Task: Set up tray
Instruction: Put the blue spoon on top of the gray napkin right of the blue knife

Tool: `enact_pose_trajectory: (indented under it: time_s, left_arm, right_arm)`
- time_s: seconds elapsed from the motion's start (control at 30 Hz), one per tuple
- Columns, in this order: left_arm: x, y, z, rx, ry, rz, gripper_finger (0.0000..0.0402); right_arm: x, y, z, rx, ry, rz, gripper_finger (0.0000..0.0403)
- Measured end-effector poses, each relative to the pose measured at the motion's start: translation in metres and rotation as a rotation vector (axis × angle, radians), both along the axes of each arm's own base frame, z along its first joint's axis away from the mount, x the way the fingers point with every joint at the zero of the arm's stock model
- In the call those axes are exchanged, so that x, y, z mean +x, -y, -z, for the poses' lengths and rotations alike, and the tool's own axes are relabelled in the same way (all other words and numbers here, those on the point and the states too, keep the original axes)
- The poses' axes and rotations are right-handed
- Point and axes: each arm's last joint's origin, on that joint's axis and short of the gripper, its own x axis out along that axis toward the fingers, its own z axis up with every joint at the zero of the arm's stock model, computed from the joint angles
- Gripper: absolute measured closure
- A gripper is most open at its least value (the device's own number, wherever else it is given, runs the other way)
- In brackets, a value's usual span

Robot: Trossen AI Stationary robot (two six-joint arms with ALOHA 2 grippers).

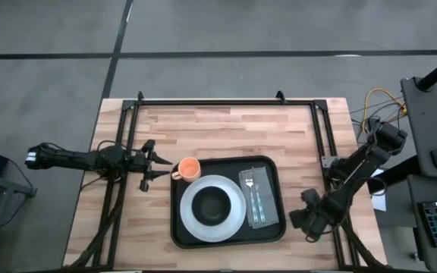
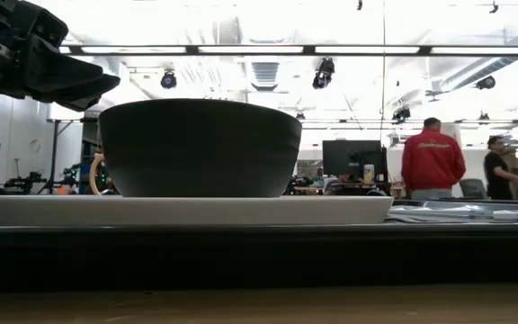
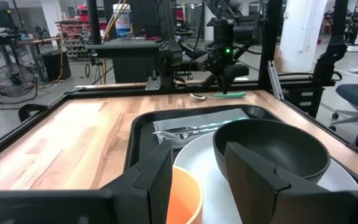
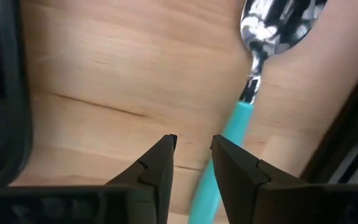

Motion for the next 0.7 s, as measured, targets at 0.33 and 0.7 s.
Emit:
enact_pose_trajectory:
  time_s: [0.33, 0.7]
  left_arm:
    - [0.0, 0.0, 0.0, 0.0, 0.0, 0.001, 0.0272]
    - [0.0, 0.0, 0.0, 0.0, 0.0, 0.001, 0.0272]
  right_arm:
    - [-0.016, 0.009, 0.011, 0.006, -0.042, -0.006, 0.0321]
    - [-0.026, 0.018, 0.034, 0.037, -0.031, -0.012, 0.0309]
